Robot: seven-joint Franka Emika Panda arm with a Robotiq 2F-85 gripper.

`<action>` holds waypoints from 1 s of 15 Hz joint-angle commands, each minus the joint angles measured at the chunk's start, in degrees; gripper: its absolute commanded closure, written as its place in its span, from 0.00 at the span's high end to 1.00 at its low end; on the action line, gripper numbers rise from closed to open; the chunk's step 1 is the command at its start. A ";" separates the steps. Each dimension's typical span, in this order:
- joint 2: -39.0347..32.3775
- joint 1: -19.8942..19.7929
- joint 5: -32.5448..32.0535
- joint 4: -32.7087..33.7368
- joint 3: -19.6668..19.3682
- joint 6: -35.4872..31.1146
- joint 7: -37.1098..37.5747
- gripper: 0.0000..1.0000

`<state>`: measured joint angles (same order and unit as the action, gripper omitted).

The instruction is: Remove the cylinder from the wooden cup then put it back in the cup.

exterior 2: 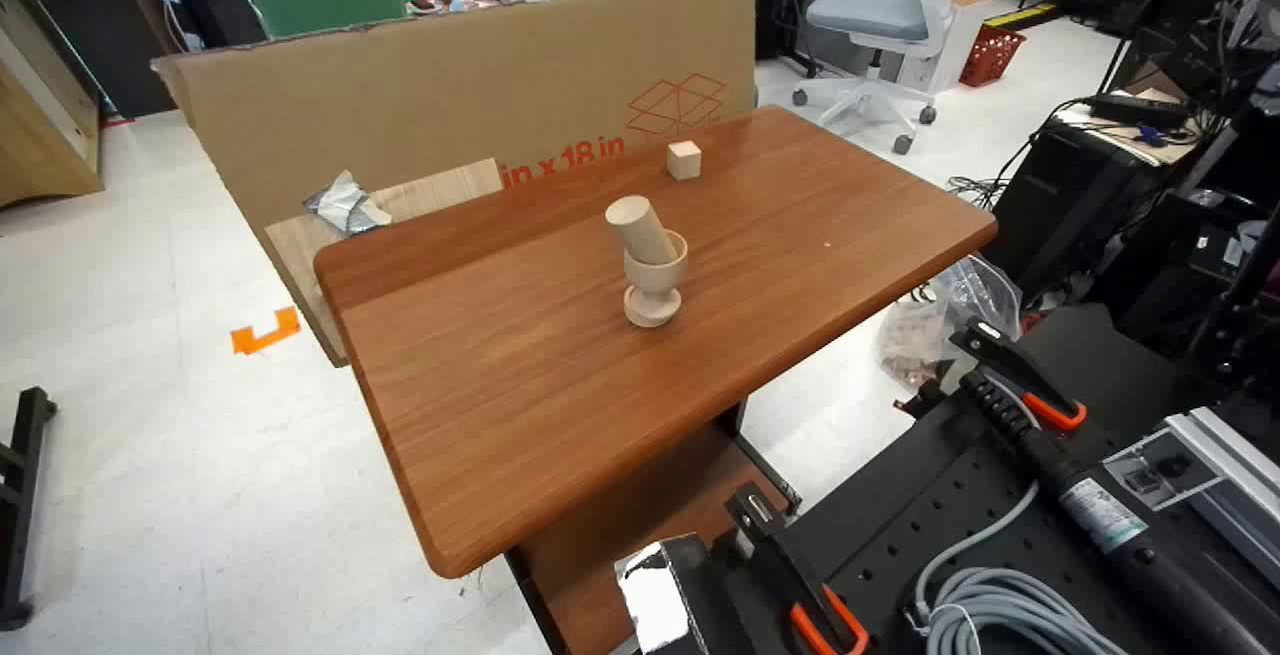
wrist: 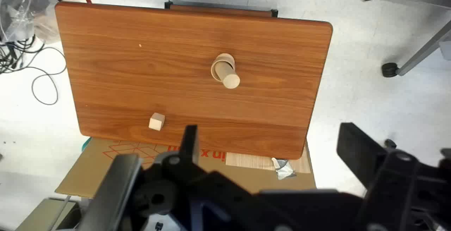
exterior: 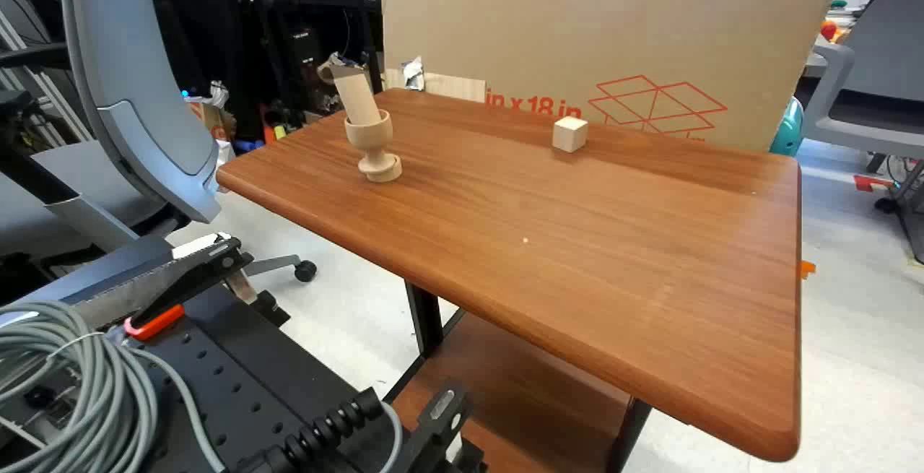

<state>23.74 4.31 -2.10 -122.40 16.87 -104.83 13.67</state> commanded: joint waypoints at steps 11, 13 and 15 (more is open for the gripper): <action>-16.63 0.78 -4.69 10.96 -1.68 10.53 0.19 1.00; -21.90 1.18 -5.37 13.56 -2.48 10.88 -0.98 1.00; -27.53 1.48 -6.74 16.25 -3.36 9.87 -1.58 1.00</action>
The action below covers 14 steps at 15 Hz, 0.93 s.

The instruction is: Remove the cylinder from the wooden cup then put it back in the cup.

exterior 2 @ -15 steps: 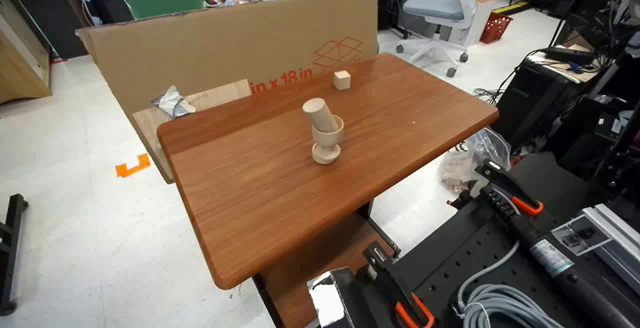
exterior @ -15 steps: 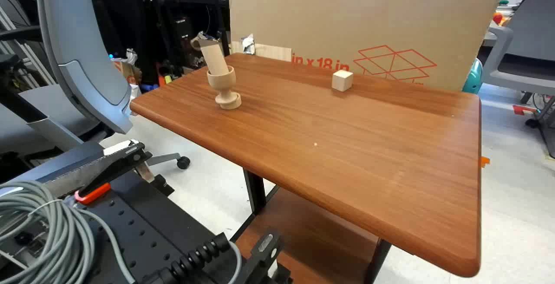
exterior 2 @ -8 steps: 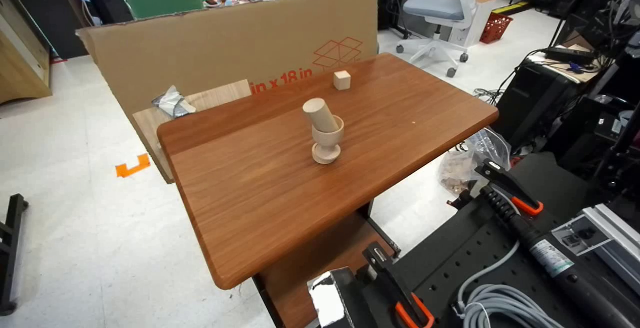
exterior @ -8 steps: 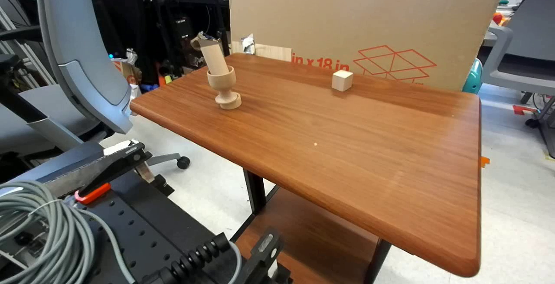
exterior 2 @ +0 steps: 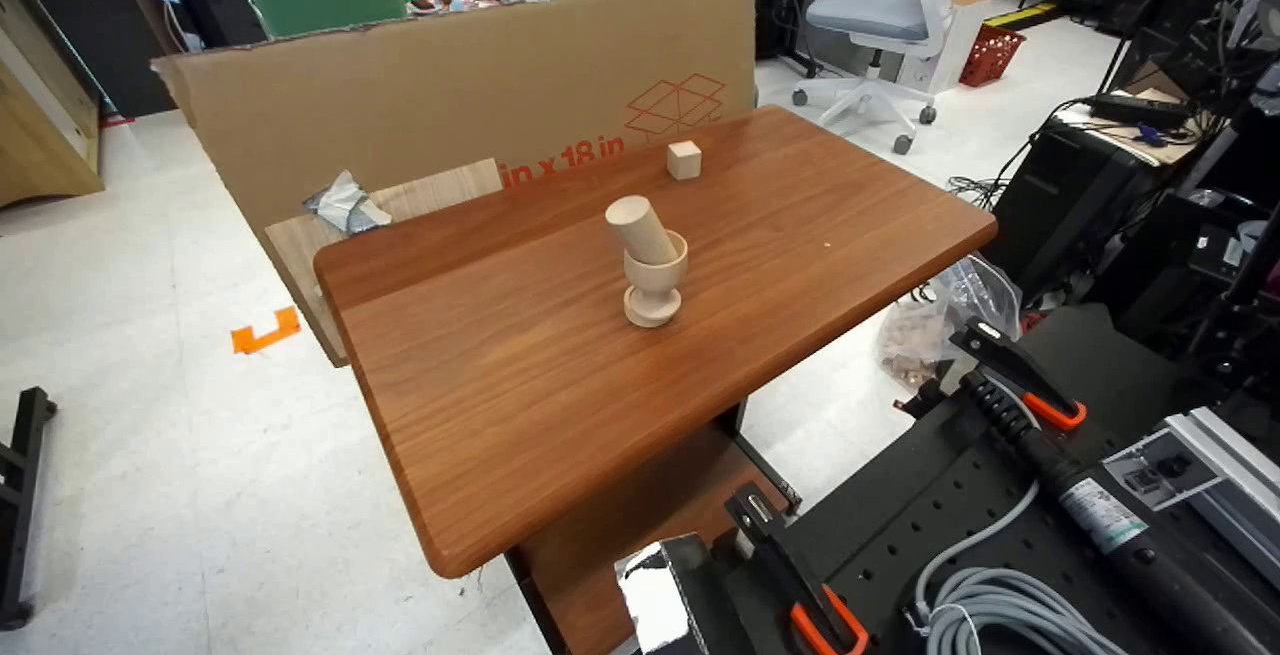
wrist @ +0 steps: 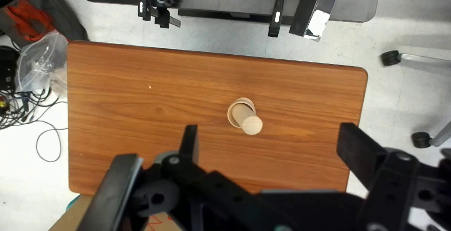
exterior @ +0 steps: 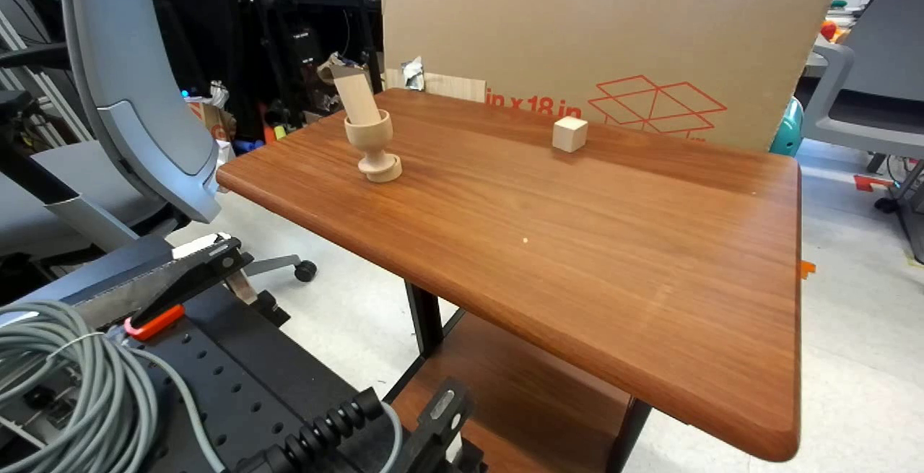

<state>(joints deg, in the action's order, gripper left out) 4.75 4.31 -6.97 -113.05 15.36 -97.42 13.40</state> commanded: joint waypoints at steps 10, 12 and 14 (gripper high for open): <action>-32.58 5.62 -3.40 22.23 -6.32 3.34 -2.63 1.00; -34.91 6.63 -3.40 23.63 -6.92 3.55 -2.65 1.00; -36.36 7.42 -3.46 24.19 -7.45 3.79 -2.72 1.00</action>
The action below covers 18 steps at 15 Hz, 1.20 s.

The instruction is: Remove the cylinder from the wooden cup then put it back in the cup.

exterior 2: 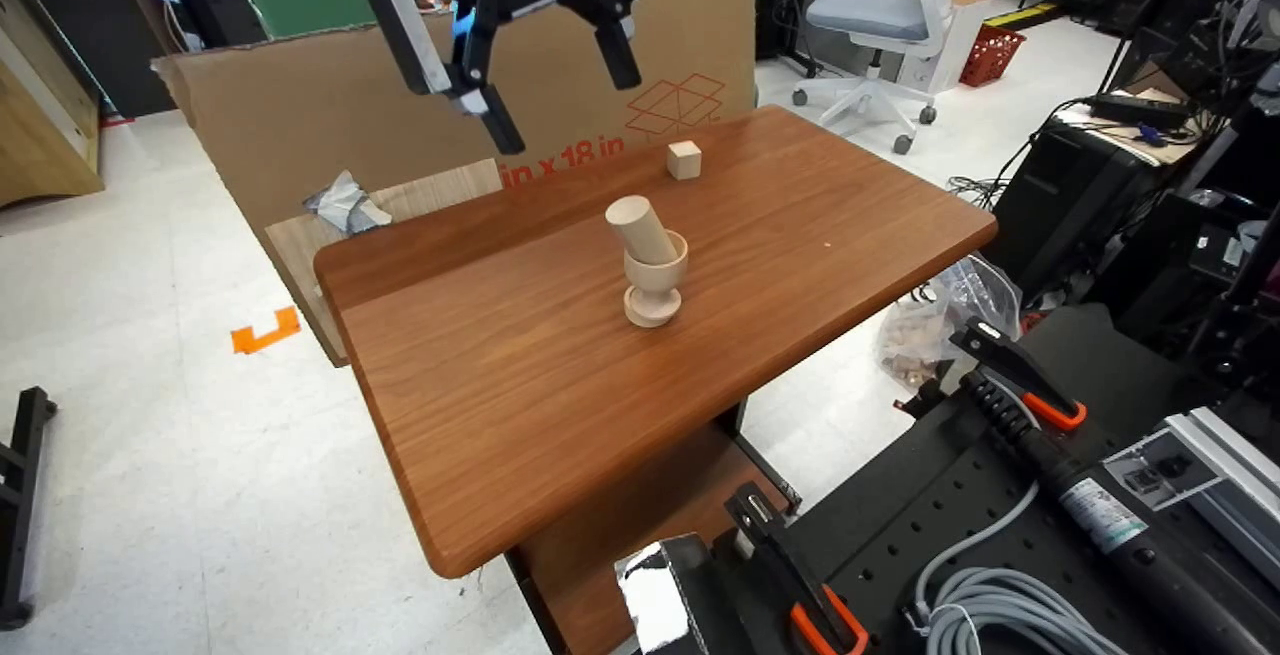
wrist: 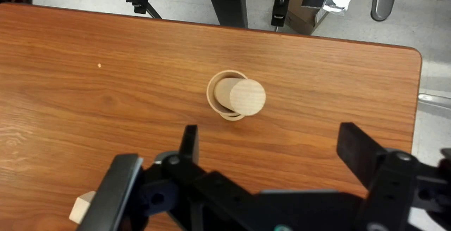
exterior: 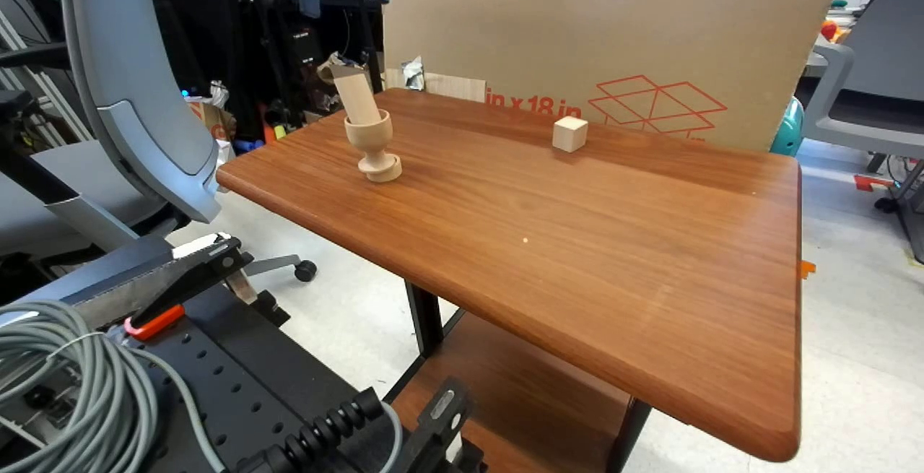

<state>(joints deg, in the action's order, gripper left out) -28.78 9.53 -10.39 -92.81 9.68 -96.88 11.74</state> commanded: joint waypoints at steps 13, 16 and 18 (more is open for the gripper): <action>-4.34 3.04 -1.39 -0.09 -4.21 0.61 -0.28 1.00; -5.48 3.38 -2.26 -0.32 -4.37 1.17 -0.33 1.00; -5.99 3.64 -3.07 -0.51 -4.40 1.27 -0.29 1.00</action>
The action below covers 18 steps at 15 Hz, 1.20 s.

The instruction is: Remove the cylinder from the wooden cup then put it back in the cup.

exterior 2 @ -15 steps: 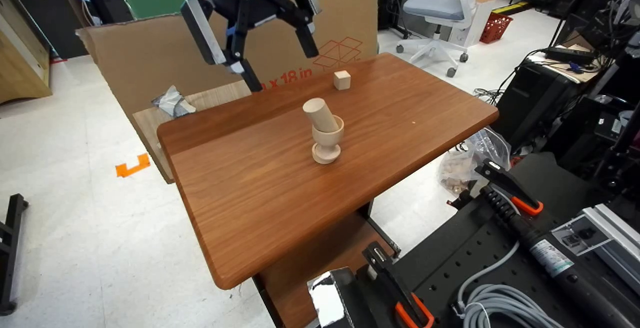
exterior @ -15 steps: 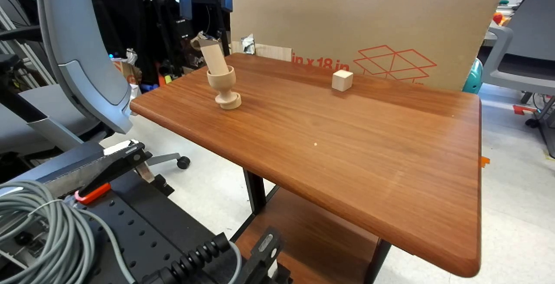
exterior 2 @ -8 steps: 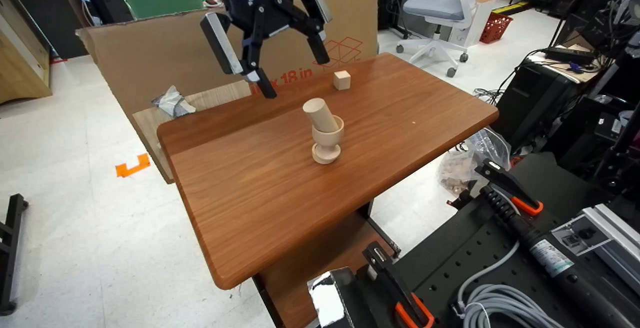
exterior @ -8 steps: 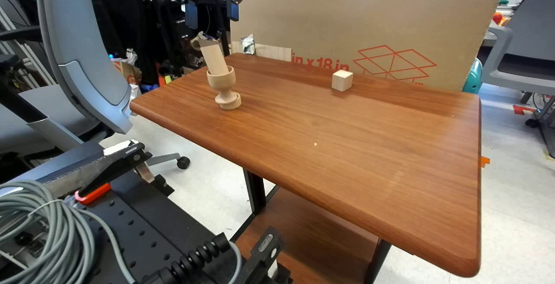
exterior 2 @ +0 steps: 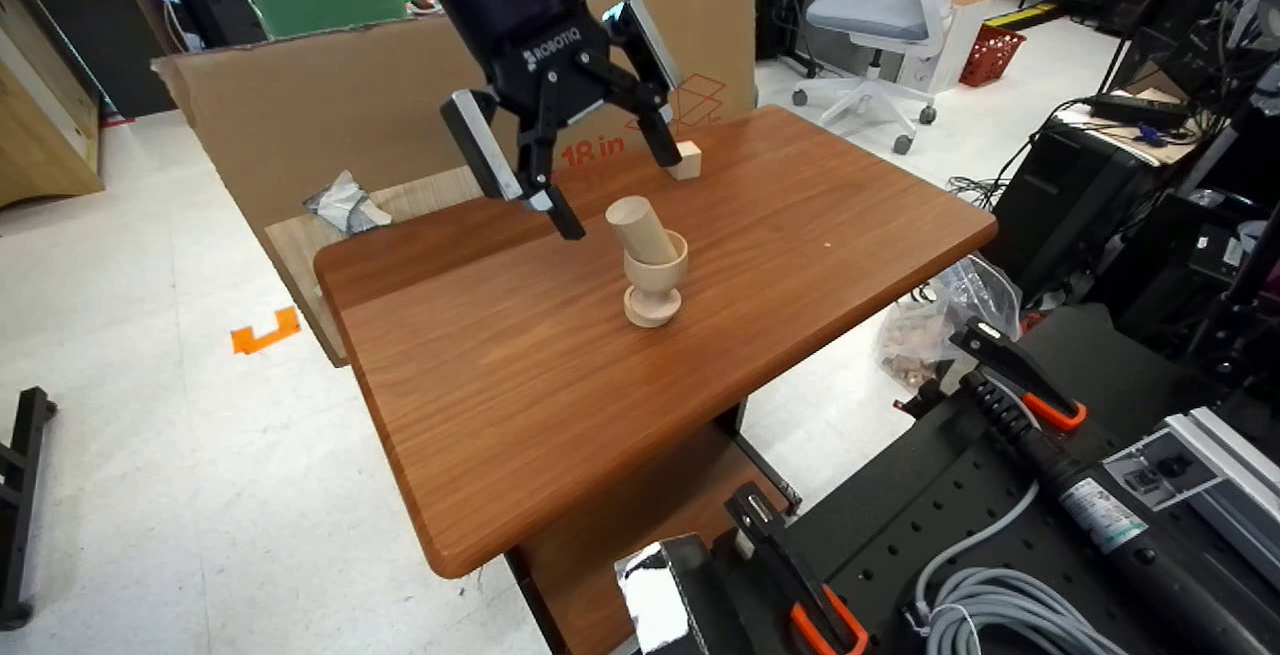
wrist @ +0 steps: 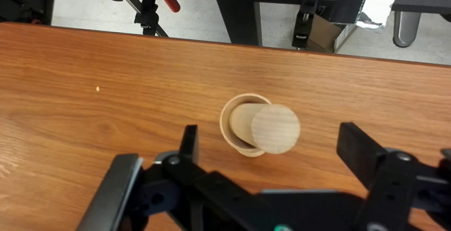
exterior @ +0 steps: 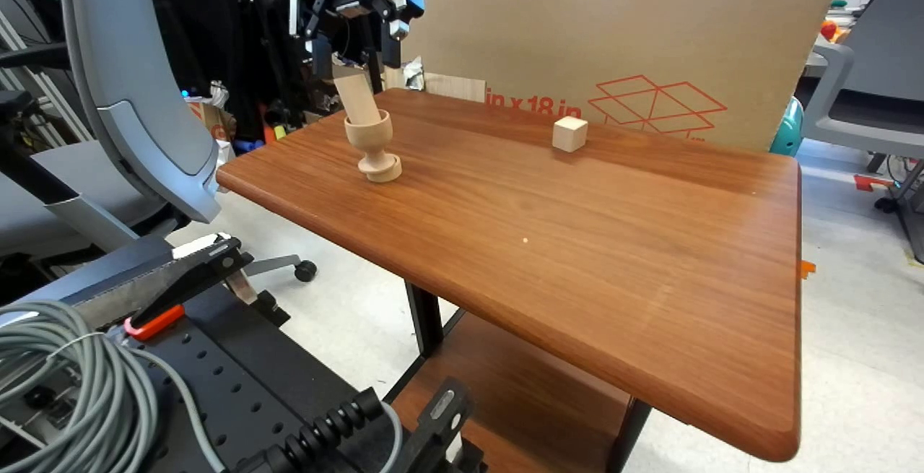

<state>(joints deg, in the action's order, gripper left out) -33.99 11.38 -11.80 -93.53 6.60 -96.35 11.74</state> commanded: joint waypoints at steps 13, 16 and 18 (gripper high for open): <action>-1.90 2.72 -2.45 0.25 -1.66 0.76 0.54 0.12; -1.88 2.59 -1.80 0.38 -1.79 0.93 1.54 0.10; -1.88 2.58 -1.69 0.49 -1.87 1.05 2.10 0.10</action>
<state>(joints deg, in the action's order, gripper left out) -35.79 12.75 -13.32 -93.59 5.95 -96.33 12.72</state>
